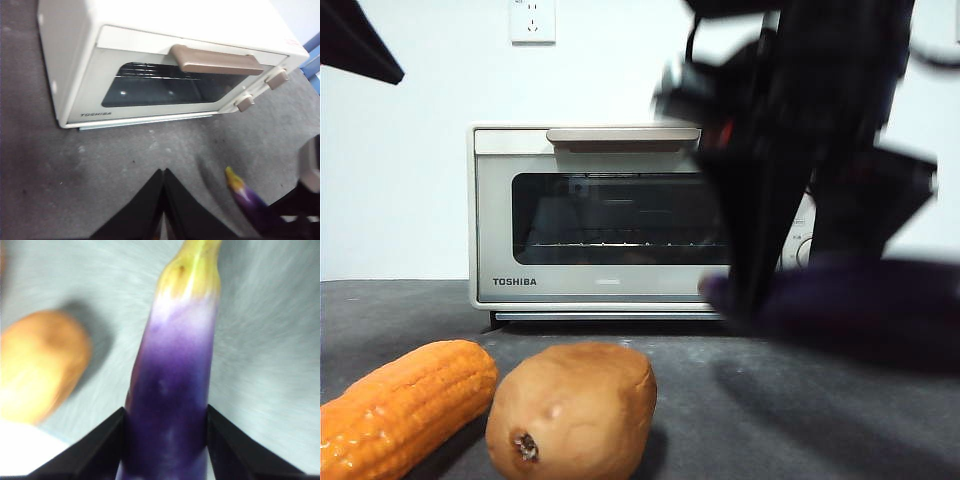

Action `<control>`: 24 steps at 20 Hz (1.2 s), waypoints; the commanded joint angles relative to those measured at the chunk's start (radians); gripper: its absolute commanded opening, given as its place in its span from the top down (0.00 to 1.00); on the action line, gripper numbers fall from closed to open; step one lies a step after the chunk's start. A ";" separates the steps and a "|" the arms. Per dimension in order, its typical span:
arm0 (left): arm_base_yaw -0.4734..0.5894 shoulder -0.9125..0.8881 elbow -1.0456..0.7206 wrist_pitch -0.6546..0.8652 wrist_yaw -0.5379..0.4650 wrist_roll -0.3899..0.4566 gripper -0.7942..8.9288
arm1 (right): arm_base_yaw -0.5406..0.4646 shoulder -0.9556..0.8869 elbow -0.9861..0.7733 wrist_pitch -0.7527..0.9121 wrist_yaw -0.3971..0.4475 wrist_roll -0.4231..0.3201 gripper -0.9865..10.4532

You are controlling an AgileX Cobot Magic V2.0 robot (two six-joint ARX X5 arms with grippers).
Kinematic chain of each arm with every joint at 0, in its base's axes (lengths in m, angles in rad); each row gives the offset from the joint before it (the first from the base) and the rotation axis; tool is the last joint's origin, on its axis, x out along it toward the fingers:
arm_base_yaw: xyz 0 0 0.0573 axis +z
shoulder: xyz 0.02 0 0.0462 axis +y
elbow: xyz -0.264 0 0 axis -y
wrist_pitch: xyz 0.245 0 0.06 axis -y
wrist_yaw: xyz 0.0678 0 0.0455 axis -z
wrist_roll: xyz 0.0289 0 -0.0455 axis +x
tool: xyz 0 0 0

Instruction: Take the eggplant from the table,put the eggplant in the oven

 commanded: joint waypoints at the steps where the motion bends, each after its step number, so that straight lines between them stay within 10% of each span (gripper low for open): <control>1: -0.032 0.051 0.063 0.008 0.002 0.025 0.91 | 0.011 -0.053 0.048 -0.106 0.086 -0.140 0.80; 8: -0.169 0.365 0.363 -0.032 -0.002 0.101 0.91 | 0.011 -0.344 0.064 -0.200 0.606 -0.163 0.80; 24: -0.343 0.838 0.753 -0.165 -0.325 0.331 0.91 | 0.011 -0.646 0.064 -0.195 0.642 -0.158 0.80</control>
